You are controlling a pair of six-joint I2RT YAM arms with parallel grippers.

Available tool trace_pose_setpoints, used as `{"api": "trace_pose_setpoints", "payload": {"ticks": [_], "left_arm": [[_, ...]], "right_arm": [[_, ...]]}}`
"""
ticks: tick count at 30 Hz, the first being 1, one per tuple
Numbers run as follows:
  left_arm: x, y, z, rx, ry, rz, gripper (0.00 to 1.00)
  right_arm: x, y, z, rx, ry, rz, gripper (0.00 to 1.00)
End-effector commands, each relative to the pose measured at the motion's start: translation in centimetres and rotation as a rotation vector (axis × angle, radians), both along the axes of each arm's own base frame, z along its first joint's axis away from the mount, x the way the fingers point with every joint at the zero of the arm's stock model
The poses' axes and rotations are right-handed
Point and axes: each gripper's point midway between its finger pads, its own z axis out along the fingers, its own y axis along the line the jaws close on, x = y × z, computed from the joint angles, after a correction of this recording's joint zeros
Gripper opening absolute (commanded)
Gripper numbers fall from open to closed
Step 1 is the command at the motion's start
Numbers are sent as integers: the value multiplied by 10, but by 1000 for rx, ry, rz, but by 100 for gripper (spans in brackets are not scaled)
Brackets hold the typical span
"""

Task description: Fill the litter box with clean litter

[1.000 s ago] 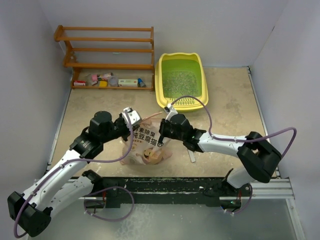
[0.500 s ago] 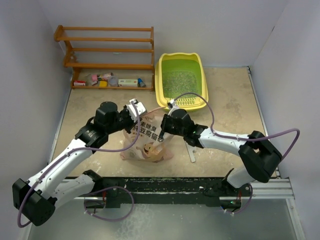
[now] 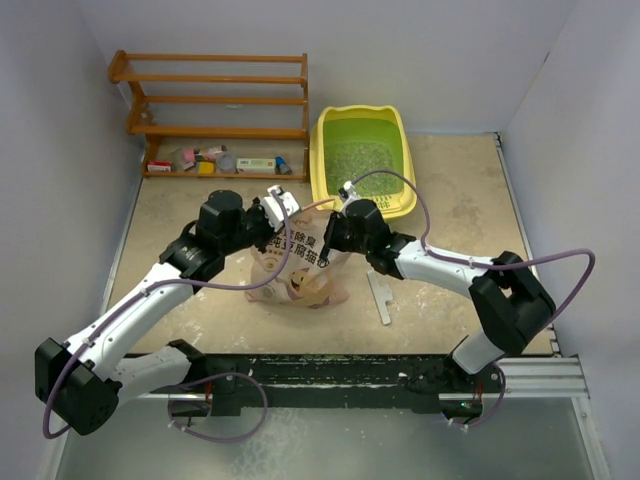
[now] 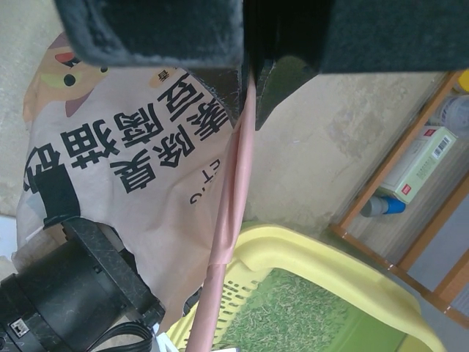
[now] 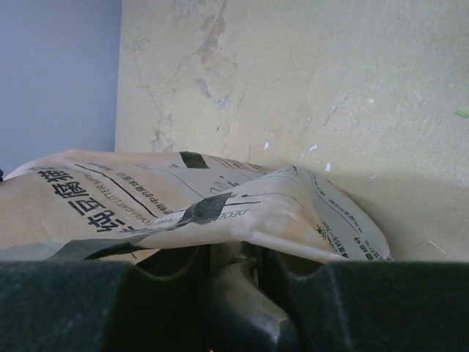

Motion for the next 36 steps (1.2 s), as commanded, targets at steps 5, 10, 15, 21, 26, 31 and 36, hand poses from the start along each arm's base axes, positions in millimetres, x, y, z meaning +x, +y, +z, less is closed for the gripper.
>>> {"api": "trace_pose_setpoints", "payload": {"ticks": [5,10,15,21,26,31,36], "left_arm": [[5,-4,107,-177,-318,-13,0],[-15,6,87,-203,-280,-7,0],[-28,13,75,-224,-271,-2,0],[-35,14,75,-247,-276,-17,0],[-44,14,76,-276,-286,-39,0],[-51,19,80,-292,-306,-33,0],[-58,21,84,-306,-315,-47,0]], "right_arm": [[4,29,49,182,-53,83,0],[-6,31,53,227,-22,112,0],[-9,28,65,246,-20,102,0],[-1,18,78,228,-55,53,0],[12,2,84,259,-73,0,0],[24,-19,86,310,-67,-42,0],[33,-39,90,321,-75,-76,0]]}}
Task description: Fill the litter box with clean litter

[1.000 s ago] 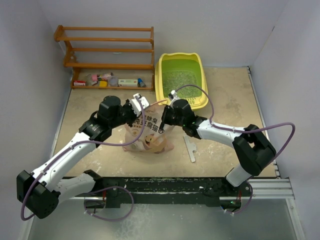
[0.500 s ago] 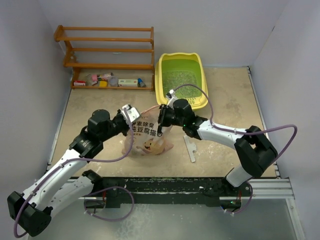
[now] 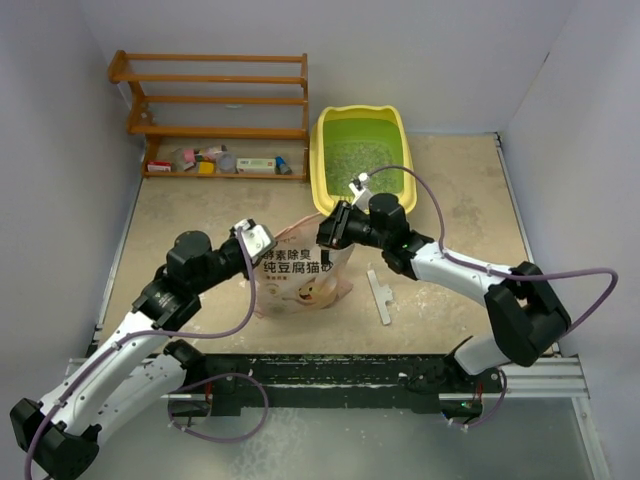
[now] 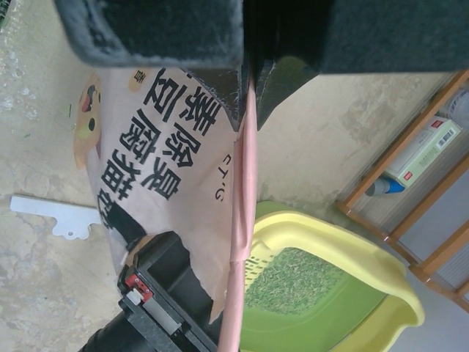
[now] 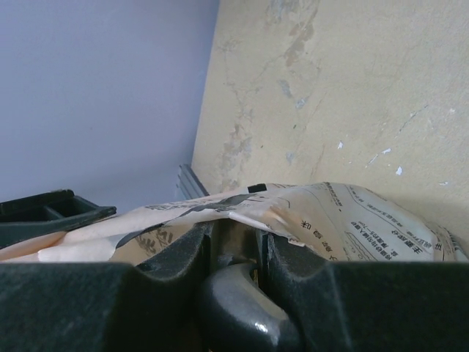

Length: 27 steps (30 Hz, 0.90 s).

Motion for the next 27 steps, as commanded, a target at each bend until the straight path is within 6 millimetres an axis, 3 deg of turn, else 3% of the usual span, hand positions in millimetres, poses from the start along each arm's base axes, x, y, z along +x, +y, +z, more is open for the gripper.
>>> {"api": "trace_pose_setpoints", "payload": {"ticks": [1,14,27], "left_arm": [[-5,-1,73,-152,-208,-21,0],[-4,10,80,-158,-250,32,0],[-4,-10,65,-129,-181,-61,0]], "right_arm": [[31,-33,40,89,-63,-132,0],[54,-88,40,5,-94,-266,0],[57,-94,87,-56,-241,-233,0]]}}
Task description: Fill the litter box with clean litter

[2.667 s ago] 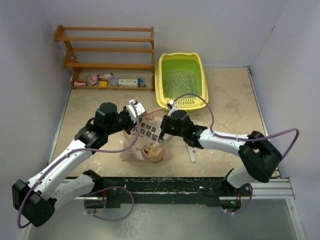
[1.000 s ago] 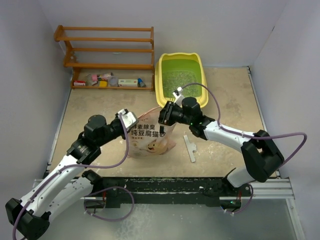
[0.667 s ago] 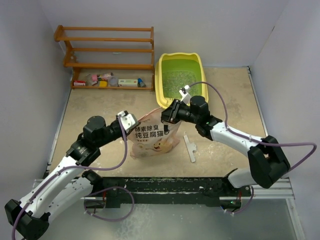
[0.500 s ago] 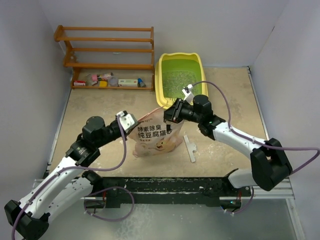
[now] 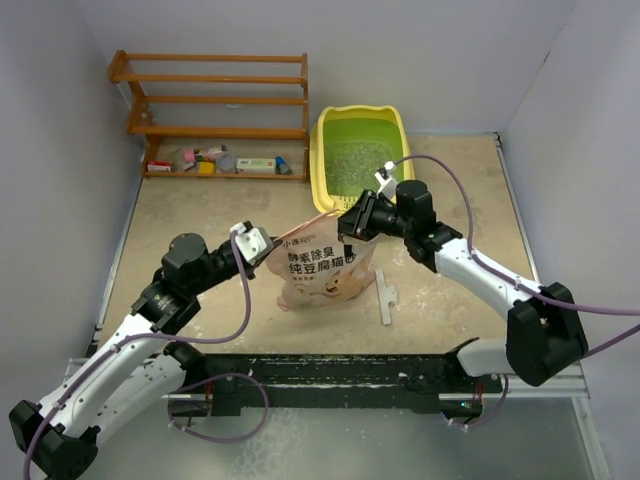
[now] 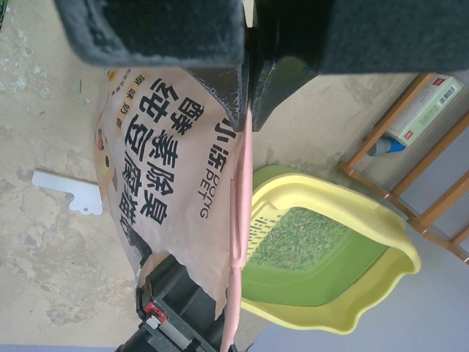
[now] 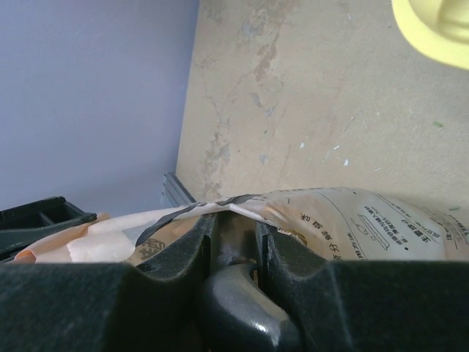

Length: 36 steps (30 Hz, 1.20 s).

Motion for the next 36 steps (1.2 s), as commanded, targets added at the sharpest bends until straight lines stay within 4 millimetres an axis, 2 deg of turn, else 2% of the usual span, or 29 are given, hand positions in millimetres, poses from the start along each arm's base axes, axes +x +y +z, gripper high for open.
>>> {"api": "trace_pose_setpoints", "payload": {"ticks": [1,5,6,11,17,24,28,29,30,31,36], "left_arm": [[3,0,43,-69,-105,-1,0],[3,-5,39,-66,-87,-23,0],[3,-6,39,-67,-84,-30,0],[3,-13,35,-64,-58,-61,0],[8,-25,37,-81,-20,-94,0],[7,-16,45,-81,-57,-55,0],[7,-6,55,-76,-91,-13,0],[7,-4,57,-69,-97,-4,0],[7,-2,58,-62,-103,3,0],[6,0,60,-57,-108,8,0],[5,8,73,-32,-137,33,0]], "right_arm": [[42,-36,69,-22,-245,-168,0],[35,-40,73,-72,-273,-142,0],[36,-40,88,-69,-307,-142,0],[31,-40,102,-114,-355,-100,0],[25,-37,105,-141,-370,-59,0],[20,-44,98,-115,-325,-106,0],[22,-41,91,-53,-289,-125,0],[22,-39,95,-32,-291,-127,0],[20,-38,82,-26,-261,-125,0],[20,-37,79,-15,-252,-124,0],[21,-36,71,29,-225,-141,0]]}}
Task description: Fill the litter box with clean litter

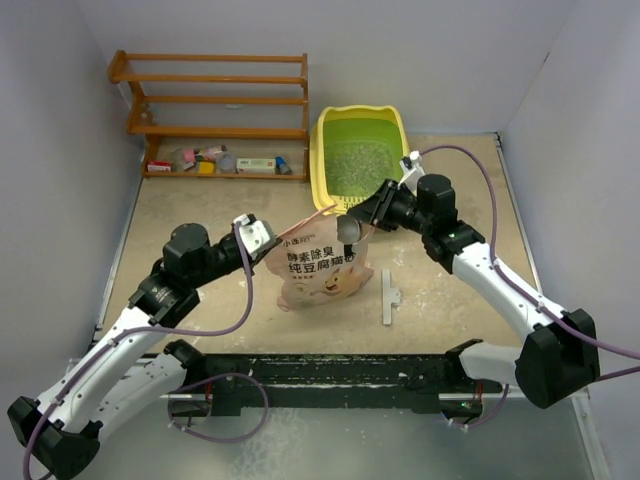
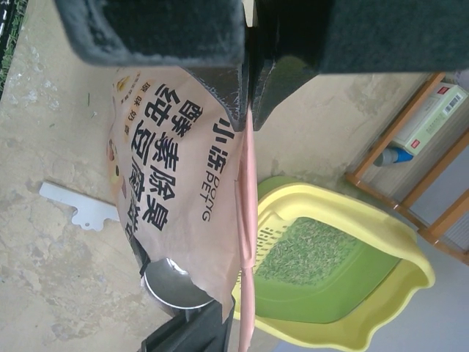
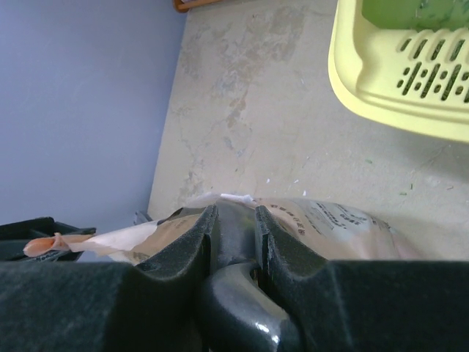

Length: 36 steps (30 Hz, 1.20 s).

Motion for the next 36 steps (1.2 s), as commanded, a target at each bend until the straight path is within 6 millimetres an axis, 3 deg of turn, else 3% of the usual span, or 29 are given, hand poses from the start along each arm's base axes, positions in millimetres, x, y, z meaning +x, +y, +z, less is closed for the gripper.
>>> {"api": "trace_pose_setpoints", "payload": {"ticks": [1,8,14,21,31,36], "left_arm": [[3,13,73,-57,-198,55,0],[5,26,80,-20,-239,109,0],[5,29,70,-9,-220,126,0],[4,40,74,-4,-237,174,0],[6,44,90,4,-263,193,0],[5,47,94,1,-266,204,0]], "right_arm": [[6,5,33,130,-80,-18,0],[7,6,33,180,-79,-37,0],[11,8,45,192,-91,-35,0],[18,4,58,184,-104,-53,0],[35,-1,54,262,-70,-83,0],[45,-12,53,304,-63,-115,0]]}}
